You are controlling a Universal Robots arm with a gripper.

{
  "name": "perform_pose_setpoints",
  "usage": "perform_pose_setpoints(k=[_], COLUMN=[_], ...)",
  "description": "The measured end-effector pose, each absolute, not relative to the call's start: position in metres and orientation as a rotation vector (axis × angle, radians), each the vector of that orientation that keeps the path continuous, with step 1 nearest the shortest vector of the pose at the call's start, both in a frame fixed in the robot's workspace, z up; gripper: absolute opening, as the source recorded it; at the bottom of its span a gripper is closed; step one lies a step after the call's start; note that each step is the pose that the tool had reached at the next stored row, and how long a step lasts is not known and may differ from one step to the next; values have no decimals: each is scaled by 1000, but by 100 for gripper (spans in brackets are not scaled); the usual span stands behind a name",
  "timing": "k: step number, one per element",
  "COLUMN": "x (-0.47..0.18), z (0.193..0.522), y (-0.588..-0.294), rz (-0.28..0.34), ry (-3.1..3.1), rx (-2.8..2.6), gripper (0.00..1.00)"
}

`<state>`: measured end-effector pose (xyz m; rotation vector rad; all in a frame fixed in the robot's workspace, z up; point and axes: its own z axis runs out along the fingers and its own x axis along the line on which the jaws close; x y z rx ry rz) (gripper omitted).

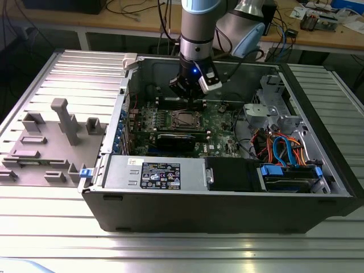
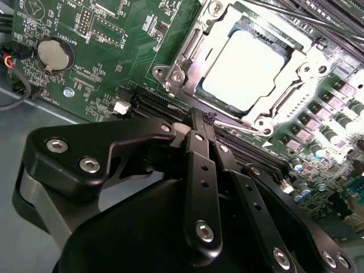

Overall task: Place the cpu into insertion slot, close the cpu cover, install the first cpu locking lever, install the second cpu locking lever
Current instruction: 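Install the first cpu locking lever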

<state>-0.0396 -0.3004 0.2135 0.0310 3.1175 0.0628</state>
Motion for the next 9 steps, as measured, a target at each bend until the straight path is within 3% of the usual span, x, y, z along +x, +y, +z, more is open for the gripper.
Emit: perform_pose_setpoints(k=[9], x=[-38], z=[206], y=[-300], rz=[63], ry=[3117], rx=[54], gripper=[11])
